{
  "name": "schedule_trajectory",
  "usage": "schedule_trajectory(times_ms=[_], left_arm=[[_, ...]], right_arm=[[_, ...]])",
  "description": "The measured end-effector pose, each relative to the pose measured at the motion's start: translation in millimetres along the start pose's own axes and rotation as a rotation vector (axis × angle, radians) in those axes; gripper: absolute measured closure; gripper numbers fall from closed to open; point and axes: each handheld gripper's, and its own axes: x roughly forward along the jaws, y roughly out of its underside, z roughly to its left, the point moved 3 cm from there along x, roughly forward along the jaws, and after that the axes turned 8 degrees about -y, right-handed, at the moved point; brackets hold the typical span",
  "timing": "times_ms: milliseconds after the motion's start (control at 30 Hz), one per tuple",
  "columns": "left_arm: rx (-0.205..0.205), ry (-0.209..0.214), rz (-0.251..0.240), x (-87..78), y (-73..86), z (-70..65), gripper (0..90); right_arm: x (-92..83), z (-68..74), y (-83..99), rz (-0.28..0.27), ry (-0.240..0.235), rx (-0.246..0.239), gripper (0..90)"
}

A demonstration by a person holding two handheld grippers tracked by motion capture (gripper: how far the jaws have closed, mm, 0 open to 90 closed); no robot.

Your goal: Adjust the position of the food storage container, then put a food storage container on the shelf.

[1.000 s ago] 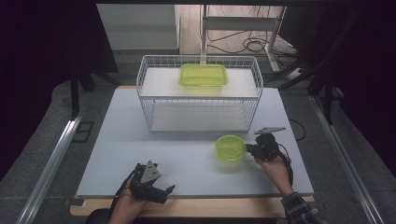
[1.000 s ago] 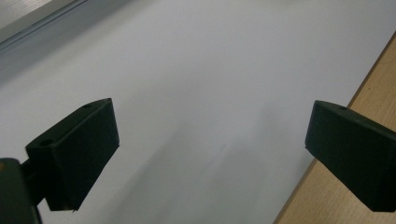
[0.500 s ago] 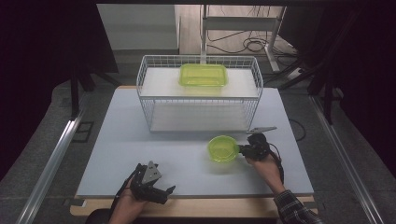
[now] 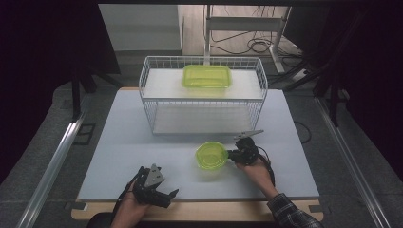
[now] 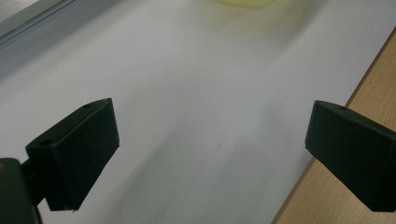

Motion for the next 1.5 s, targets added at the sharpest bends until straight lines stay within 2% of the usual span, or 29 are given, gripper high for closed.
schedule_trajectory(times_ms=[67,133,233,333,433,567,600,667,700,767,867,900,933,967,1100,1300,1500], left_arm=[[-0.003,0.002,0.001,-0.2,0.0,0.2,2.6],[-0.006,0.004,0.001,-0.2,-0.1,0.2,2.7],[-0.016,0.012,0.005,-1.0,-0.5,-0.1,2.9],[-0.02,0.013,0.009,-1.4,-0.8,0.0,3.1],[-0.036,0.02,0.012,-2.3,-1.2,0.5,3.4],[-0.049,0.025,0.012,-3.4,-1.6,1.2,4.2],[-0.053,0.026,0.009,-3.9,-1.8,1.4,4.3],[-0.059,0.027,0.002,-5.3,-2.4,2.1,4.7],[-0.071,0.031,-0.007,-6.1,-2.8,2.4,4.8],[-0.071,0.031,-0.01,-6.6,-2.8,2.7,4.9],[-0.07,0.031,-0.012,-6.7,-2.8,2.6,4.9],[-0.066,0.031,-0.011,-6.5,-2.9,2.3,4.9],[-0.066,0.031,-0.011,-6.5,-2.9,2.3,4.9],[-0.063,0.03,-0.011,-6.1,-2.8,2.0,4.9],[-0.054,0.024,-0.01,-6.0,-2.6,2.0,4.8],[-0.052,0.022,-0.01,-5.7,-2.5,1.9,4.7],[-0.048,0.019,-0.01,-5.0,-2.1,2.1,4.6]], right_arm=[[-1.2,-0.4,0.2,0.007,0.023,-0.021,85.9],[-3.4,-0.5,0.2,0.006,0.033,-0.021,85.4],[-16.0,-1.6,0.8,-0.011,0.089,-0.054,81.2],[-22.2,-2.1,2.9,-0.014,0.112,-0.069,78.1],[-34.9,-1.8,7.7,-0.033,0.145,-0.074,69.7],[-42.7,-1.5,9.3,-0.052,0.159,-0.081,62.9],[-46.1,-0.4,10.0,-0.062,0.166,-0.082,57.6],[-47.5,0.4,10.5,-0.068,0.169,-0.08,55.2],[-50.1,1.7,12.1,-0.079,0.172,-0.085,49.1],[-52.6,3.7,14.5,-0.083,0.175,-0.09,42.4],[-55.3,5.4,17.5,-0.086,0.179,-0.102,37.5],[-58.1,7.1,20.2,-0.093,0.181,-0.107,32.2],[-58.1,7.1,20.2,-0.093,0.181,-0.107,32.2],[-60.4,8.8,22.8,-0.107,0.171,-0.11,26.7],[-61.8,9.8,30.4,-0.102,0.169,-0.116,16.5],[-60.1,10.1,39.9,-0.073,0.157,-0.116,9.1],[-58.9,11.8,38.3,-0.074,0.148,-0.144,4.0]])
